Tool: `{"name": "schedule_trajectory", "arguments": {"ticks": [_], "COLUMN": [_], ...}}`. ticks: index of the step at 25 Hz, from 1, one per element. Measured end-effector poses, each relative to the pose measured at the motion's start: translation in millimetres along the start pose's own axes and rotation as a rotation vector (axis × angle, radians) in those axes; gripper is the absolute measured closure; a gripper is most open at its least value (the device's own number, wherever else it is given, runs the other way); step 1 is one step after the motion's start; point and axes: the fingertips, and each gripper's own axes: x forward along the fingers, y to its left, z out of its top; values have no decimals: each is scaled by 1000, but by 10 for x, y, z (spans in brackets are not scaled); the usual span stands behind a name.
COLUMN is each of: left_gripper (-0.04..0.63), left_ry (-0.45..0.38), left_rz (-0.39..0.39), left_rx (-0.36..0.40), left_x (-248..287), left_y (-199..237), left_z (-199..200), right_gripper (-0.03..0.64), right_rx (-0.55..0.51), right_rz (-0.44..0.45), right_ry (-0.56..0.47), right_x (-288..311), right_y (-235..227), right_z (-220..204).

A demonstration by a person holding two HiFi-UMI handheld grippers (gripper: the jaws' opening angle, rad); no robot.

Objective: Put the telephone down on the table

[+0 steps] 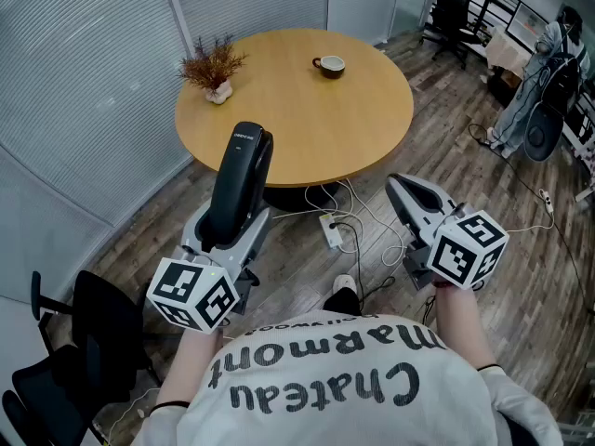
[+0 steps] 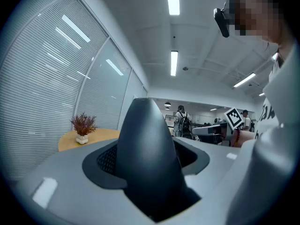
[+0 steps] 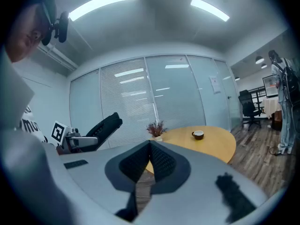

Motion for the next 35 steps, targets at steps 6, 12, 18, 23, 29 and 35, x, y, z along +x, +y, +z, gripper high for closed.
{"name": "schedule_trajectory", "arguments": {"ticks": [6, 12, 18, 23, 29, 35], "left_gripper": [287, 287, 287, 287, 287, 288], "left_ry": [0, -6, 14, 37, 68, 23], "left_rz": [0, -3, -24, -57, -49, -75], "left_rx": [-2, -10, -12, -44, -61, -62], "left_x": [-35, -121, -211, -141, 73, 507], "left_y": [97, 164, 250, 286, 493, 717], "left_z": [32, 98, 66, 0, -135, -72], "right_gripper": [604, 603, 603, 603, 603, 603], "right_rx": [-6, 15, 61, 71, 37, 39], "right_rz": [3, -5, -43, -24, 25, 71], "right_ry": [-7, -34, -15, 40, 91, 94], "right_x": [76, 109, 187, 344, 790, 1371], "right_y": [50, 101, 182, 223, 174, -105], "right_z": [33, 98, -60, -138, -272, -181]}}
